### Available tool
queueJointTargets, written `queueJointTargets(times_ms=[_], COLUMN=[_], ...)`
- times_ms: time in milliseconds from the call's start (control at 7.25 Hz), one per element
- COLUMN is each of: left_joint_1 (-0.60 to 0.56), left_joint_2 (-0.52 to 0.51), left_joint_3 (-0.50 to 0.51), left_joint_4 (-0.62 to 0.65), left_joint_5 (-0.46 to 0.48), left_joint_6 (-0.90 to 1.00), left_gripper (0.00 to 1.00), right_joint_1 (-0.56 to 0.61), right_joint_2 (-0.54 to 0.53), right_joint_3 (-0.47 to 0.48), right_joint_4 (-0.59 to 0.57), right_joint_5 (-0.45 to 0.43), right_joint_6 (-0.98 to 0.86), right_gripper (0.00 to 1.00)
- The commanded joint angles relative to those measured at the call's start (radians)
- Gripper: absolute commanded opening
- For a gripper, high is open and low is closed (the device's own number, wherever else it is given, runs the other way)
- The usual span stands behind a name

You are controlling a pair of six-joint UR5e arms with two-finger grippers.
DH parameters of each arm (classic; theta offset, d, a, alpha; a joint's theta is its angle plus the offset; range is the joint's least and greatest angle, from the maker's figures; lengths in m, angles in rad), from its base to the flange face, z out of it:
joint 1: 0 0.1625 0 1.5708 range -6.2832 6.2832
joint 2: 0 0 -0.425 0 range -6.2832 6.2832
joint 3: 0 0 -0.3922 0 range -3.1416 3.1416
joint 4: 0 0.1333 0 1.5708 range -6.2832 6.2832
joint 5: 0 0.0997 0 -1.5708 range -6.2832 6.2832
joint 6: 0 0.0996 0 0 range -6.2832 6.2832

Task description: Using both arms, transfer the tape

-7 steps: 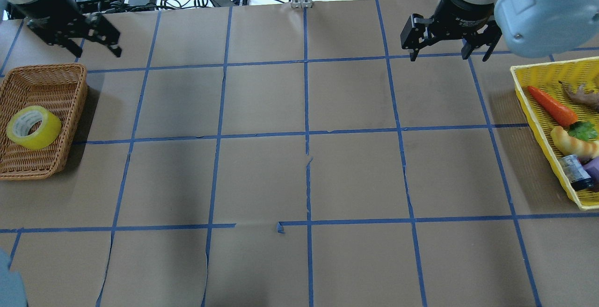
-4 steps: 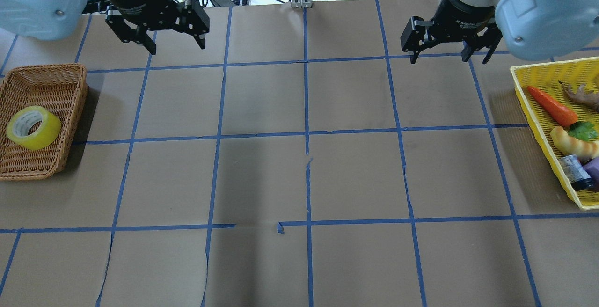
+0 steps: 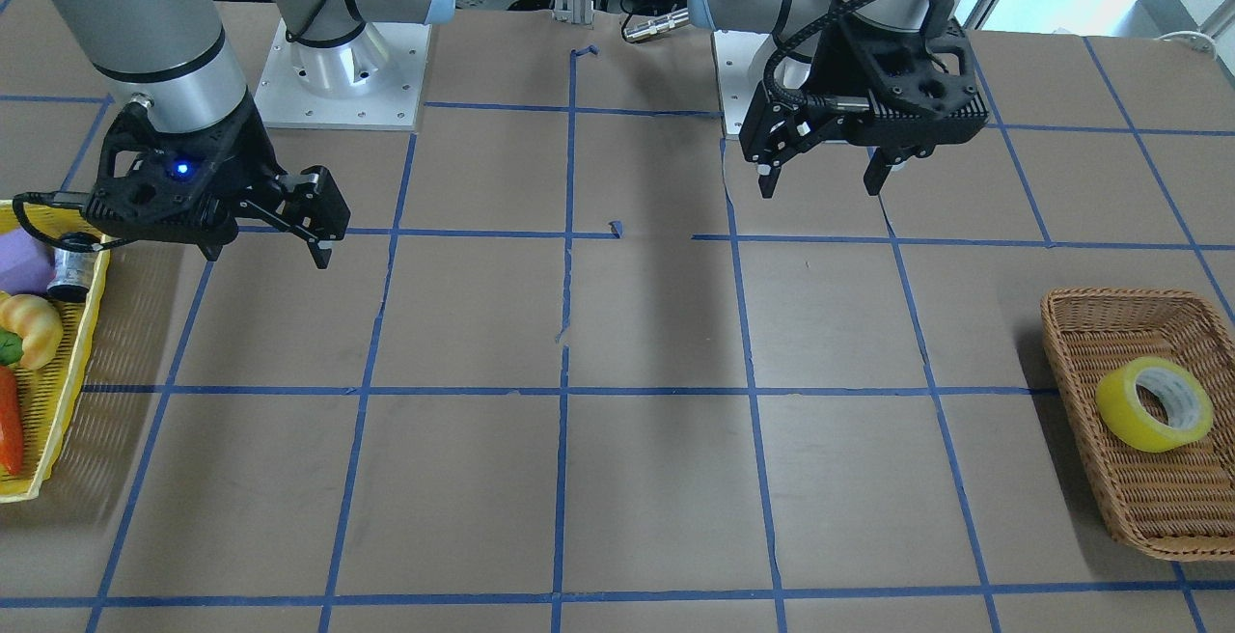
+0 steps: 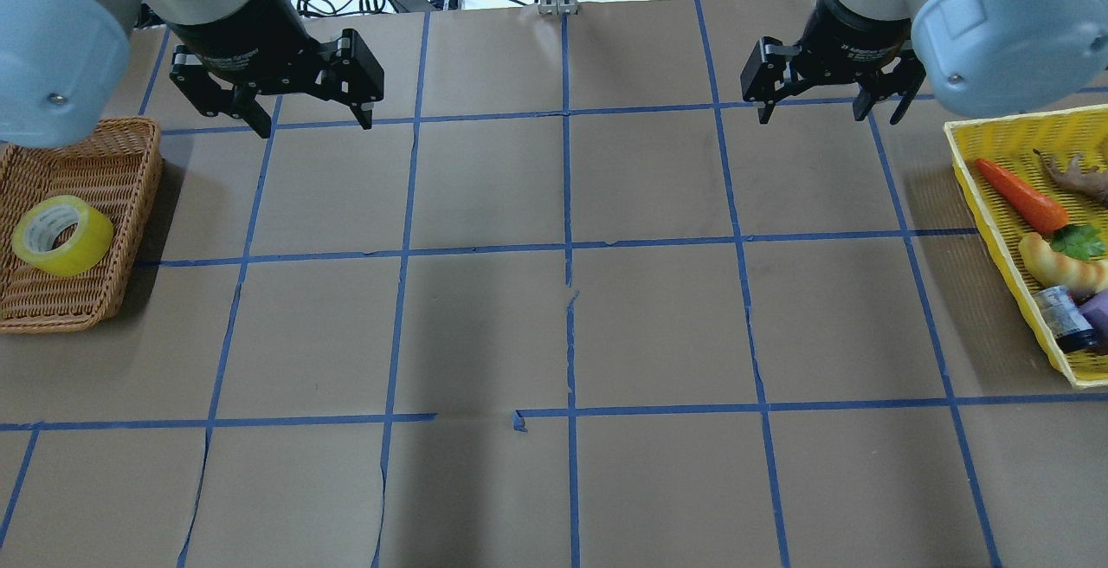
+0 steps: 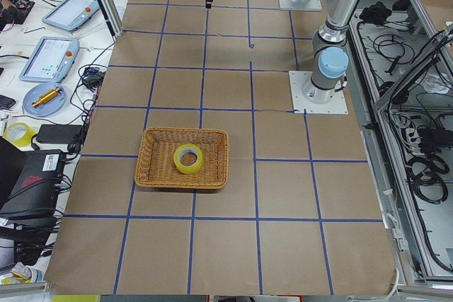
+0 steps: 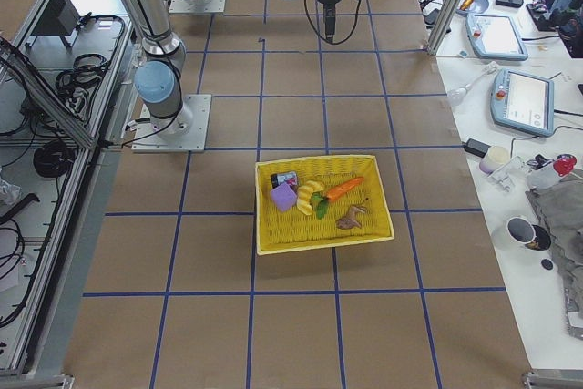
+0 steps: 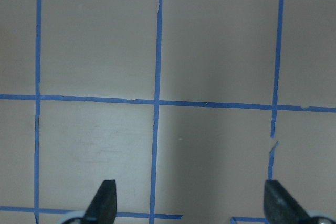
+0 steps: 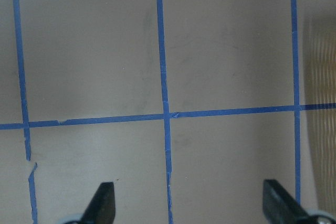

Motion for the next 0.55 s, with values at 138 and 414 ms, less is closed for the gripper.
queueJointTargets(times_ms=[138, 414], left_joint_1=[0.017, 0.023], left_joint_2=[0.012, 0.024], left_joint_3=[-0.022, -0.022], left_joint_4=[0.014, 0.004], left_joint_5=[0.0, 0.008], left_joint_6=[0.011, 0.011], left_gripper=[1.0, 1.0], right_joint_1=[0.0, 0.0], right_joint_2=[-0.026, -0.028], right_joint_3=[0.005, 0.005], right_joint_4=[0.009, 0.011], right_joint_5=[0.002, 0.002], right_joint_6=[0.0, 0.0], right_gripper=[1.0, 1.0])
